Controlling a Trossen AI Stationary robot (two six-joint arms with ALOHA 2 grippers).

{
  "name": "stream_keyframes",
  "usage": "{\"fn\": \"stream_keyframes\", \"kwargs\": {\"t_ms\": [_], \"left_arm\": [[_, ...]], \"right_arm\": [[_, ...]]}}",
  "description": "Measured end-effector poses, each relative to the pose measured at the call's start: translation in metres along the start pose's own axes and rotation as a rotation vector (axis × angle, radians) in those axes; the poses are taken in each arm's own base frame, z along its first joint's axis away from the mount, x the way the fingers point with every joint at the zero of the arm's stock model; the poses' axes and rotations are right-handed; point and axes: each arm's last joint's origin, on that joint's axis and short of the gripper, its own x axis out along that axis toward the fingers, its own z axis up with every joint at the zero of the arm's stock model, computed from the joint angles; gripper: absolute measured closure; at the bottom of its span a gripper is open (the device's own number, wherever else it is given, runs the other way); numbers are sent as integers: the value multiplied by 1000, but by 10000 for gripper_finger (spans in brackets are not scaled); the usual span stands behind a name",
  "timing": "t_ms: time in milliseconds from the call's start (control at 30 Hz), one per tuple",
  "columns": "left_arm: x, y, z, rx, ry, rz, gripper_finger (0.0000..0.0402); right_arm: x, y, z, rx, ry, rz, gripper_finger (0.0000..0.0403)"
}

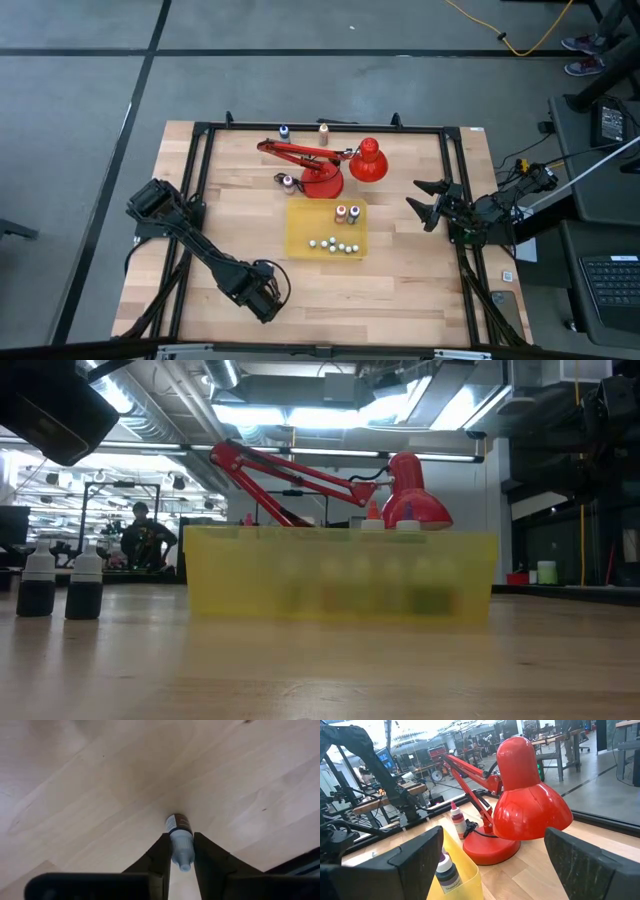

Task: Pick & Place food coloring
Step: Put the small black food bottle into the yellow bin

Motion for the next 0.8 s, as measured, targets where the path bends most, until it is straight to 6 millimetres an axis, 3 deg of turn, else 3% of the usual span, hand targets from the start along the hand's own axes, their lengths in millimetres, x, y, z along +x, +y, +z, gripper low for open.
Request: {"fn": "stream_keyframes", "kwargs": {"t_ms": [300, 800], "left_arm": [[-27, 14, 0, 89, -10, 34, 343], [-67, 87, 34, 271, -38, 168, 343]], "right_arm": [[0, 0, 0, 1, 0, 0, 56], [0, 0, 0, 0, 0, 0, 56]]}}
